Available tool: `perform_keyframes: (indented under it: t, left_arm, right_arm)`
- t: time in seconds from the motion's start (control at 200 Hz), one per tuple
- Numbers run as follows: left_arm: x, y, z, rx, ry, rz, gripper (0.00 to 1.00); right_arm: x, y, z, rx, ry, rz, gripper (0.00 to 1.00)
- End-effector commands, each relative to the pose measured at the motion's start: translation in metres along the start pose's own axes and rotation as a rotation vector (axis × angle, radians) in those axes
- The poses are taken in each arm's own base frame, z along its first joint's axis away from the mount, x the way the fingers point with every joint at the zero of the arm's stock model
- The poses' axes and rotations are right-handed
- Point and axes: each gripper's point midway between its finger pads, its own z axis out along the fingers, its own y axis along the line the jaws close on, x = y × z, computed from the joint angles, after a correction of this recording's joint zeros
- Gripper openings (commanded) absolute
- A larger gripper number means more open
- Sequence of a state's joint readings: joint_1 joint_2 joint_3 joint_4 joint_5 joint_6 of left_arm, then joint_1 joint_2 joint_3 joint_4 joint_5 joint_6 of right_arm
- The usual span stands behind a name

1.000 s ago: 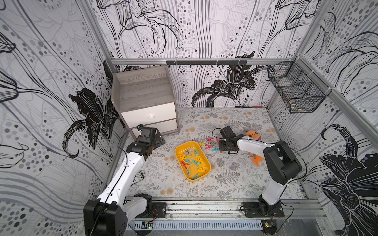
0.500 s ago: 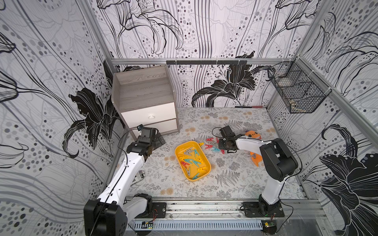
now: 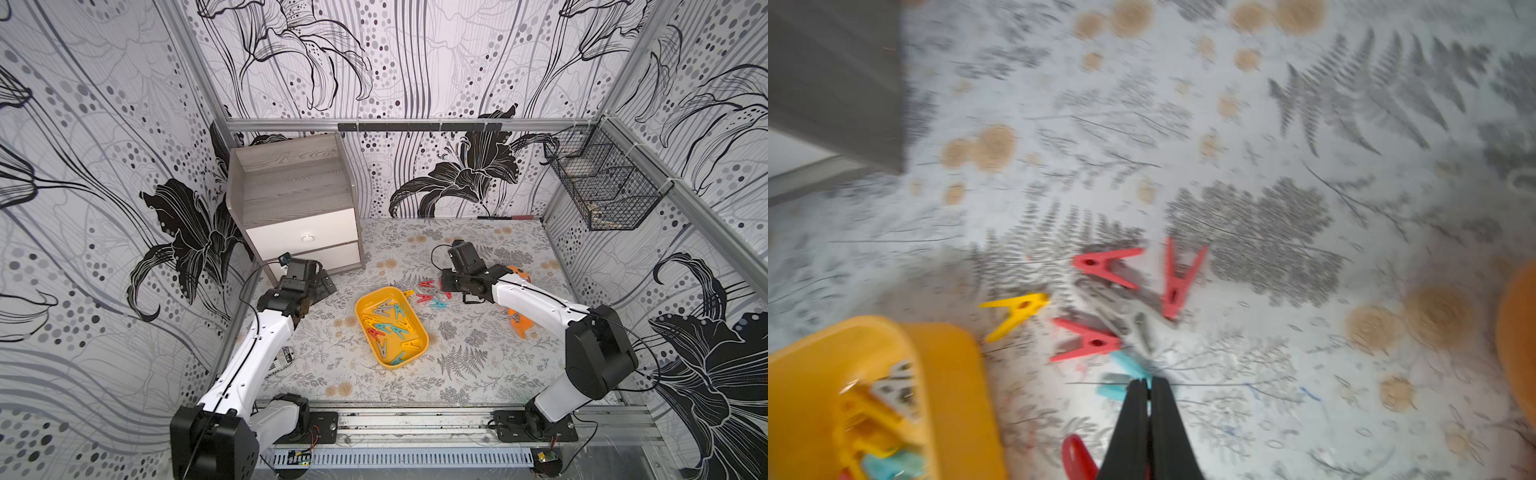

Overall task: Put the clothespins into the storage box
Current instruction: Pick up the clothespin from the center of the board, then place the clothespin in the storage box.

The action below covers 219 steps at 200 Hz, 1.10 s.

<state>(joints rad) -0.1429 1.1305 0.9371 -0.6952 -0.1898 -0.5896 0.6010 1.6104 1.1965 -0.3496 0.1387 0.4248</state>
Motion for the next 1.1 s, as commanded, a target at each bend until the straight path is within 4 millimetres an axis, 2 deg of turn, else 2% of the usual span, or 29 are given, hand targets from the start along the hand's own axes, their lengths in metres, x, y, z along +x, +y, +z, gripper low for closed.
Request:
perform_keyframes:
  t: [0.0, 0.07, 0.085, 0.155, 0.33, 0.436, 0.581, 0.876, 1.091]
  left_arm:
    - [-0.011, -0.008, -0.001, 0.029, -0.03, -0.015, 0.97]
    - [-0.011, -0.009, 0.0, 0.033, -0.027, -0.017, 0.97]
    - [-0.011, -0.01, 0.0, 0.034, -0.026, -0.017, 0.97]
    - [-0.012, -0.011, -0.001, 0.036, -0.027, -0.017, 0.97]
    - [-0.014, -0.009, -0.004, 0.028, -0.036, -0.011, 0.97]
    - [-0.014, -0.008, -0.004, 0.026, -0.036, -0.008, 0.97]
    - [-0.012, -0.007, -0.003, 0.024, -0.031, -0.007, 0.97]
    - [-0.011, -0.006, -0.004, 0.023, -0.033, -0.007, 0.97]
    - [-0.01, -0.005, -0.003, 0.021, -0.031, -0.009, 0.97]
  right_arm:
    - [0.014, 0.065, -0.017, -0.13, 0.038, -0.149, 0.06]
    - [0.025, 0.096, -0.017, -0.168, 0.055, -0.209, 0.06]
    - [0.033, 0.101, -0.01, -0.164, 0.076, -0.225, 0.06]
    - [0.048, 0.119, 0.001, -0.171, 0.107, -0.27, 0.06]
    - [0.083, 0.131, 0.044, -0.122, 0.184, -0.302, 0.06]
    - [0.096, 0.132, 0.065, -0.089, 0.199, -0.315, 0.05]
    - [0.101, 0.135, 0.079, -0.079, 0.192, -0.313, 0.05]
    - [0.093, 0.143, 0.079, -0.089, 0.175, -0.308, 0.05]
    - [0.097, 0.146, 0.092, -0.082, 0.194, -0.31, 0.05]
